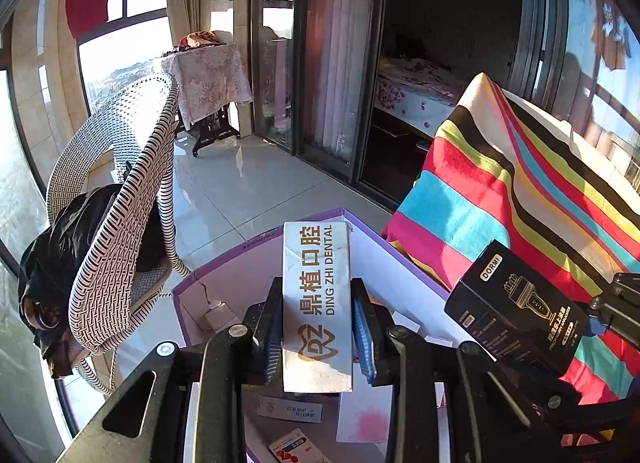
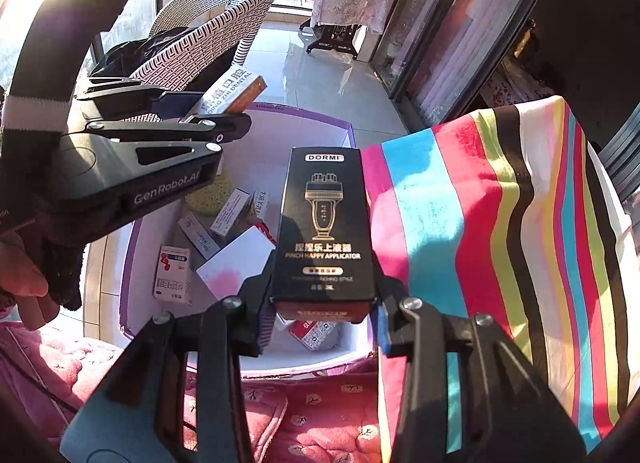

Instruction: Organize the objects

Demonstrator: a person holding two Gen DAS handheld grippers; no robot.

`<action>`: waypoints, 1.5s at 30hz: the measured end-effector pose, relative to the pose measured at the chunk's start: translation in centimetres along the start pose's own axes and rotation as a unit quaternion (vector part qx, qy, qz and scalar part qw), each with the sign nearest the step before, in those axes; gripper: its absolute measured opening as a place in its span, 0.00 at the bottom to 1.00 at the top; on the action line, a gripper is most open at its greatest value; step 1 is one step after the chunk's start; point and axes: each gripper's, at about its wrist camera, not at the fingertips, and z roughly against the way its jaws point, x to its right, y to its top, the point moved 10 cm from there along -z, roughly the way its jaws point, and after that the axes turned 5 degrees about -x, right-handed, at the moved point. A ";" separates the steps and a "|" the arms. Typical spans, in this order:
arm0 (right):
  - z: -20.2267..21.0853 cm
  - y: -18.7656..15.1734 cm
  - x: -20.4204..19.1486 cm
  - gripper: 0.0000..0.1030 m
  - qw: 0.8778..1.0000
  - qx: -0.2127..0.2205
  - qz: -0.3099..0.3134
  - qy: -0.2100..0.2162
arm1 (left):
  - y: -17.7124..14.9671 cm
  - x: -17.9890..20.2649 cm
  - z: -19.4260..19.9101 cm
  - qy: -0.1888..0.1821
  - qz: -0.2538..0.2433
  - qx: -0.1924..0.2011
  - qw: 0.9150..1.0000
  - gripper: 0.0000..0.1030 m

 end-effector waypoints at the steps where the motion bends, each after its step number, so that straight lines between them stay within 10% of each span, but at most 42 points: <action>1: 0.0 0.1 0.1 0.42 1.000 0.001 -0.003 0.000 | 0.1 0.0 0.1 0.000 0.001 0.002 1.000 0.32; 5: 0.1 0.4 0.4 0.42 1.000 0.008 -0.022 0.012 | 0.9 0.0 1.0 -0.005 0.006 0.016 1.000 0.40; 9: 0.0 0.3 0.6 0.58 0.999 0.009 -0.034 0.015 | 1.8 -0.2 2.5 -0.015 0.020 0.038 0.999 0.88; 19: 1.7 -0.4 1.3 0.79 0.997 0.040 -0.065 0.007 | 3.4 -0.9 8.7 0.129 -0.019 0.147 0.980 1.00; 23: 1.7 -1.2 1.0 0.79 0.998 0.024 -0.057 -0.002 | 1.9 -0.1 6.1 0.049 0.000 0.056 0.997 1.00; 31: 1.2 -2.9 2.5 0.79 0.996 -0.011 -0.080 -0.025 | -2.2 0.2 1.3 0.030 0.028 -0.067 0.997 1.00; 45: 0.9 -3.2 2.4 0.79 0.996 -0.016 -0.088 -0.020 | -3.6 0.7 0.5 0.032 0.022 -0.082 0.996 1.00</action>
